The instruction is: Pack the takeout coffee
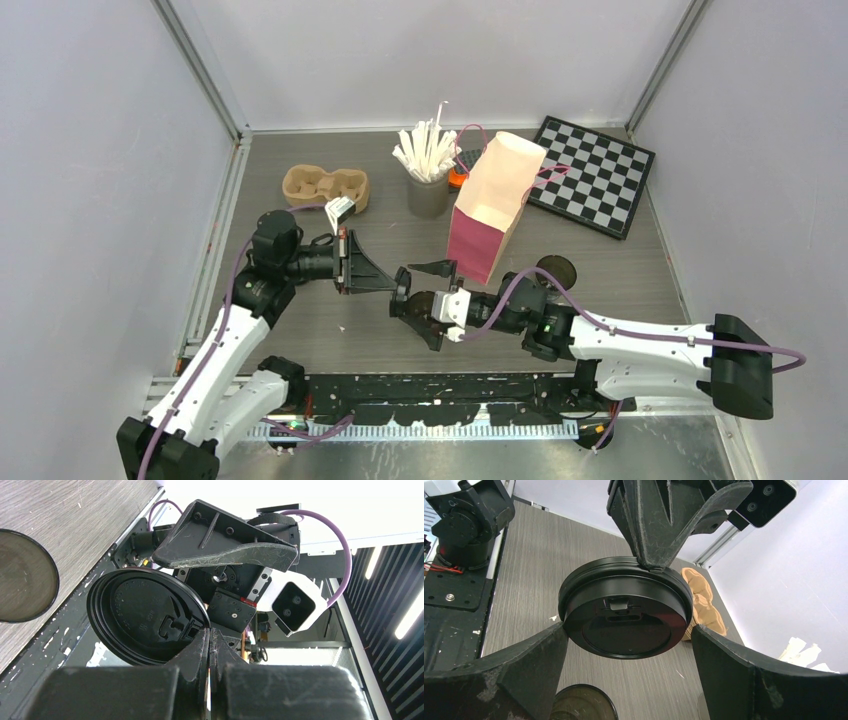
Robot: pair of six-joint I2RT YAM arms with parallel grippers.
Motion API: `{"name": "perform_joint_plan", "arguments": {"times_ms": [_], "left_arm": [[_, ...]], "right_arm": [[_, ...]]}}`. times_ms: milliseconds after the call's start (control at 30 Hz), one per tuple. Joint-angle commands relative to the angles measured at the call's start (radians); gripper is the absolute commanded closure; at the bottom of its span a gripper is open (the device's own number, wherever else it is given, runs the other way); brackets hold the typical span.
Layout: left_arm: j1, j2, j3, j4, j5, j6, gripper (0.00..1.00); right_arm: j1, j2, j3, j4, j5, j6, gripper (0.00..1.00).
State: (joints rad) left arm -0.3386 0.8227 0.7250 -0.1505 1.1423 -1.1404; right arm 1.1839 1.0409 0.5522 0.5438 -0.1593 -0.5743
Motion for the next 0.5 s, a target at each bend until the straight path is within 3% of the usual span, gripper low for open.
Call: {"name": "perform_joint_plan", "arguments": {"times_ms": [0,467], "left_arm": [[-0.005,0.001,0.03,0.0,-0.002,0.016,1.0],[-0.005,-0.015,0.025,-0.008,-0.03,-0.002,1.0]], "right_arm": [[0.006,0.002,0.042,0.074,-0.008,0.002,0.04],[0.005,-0.016,0.016,0.044,0.009,-0.008,0.16]]}}
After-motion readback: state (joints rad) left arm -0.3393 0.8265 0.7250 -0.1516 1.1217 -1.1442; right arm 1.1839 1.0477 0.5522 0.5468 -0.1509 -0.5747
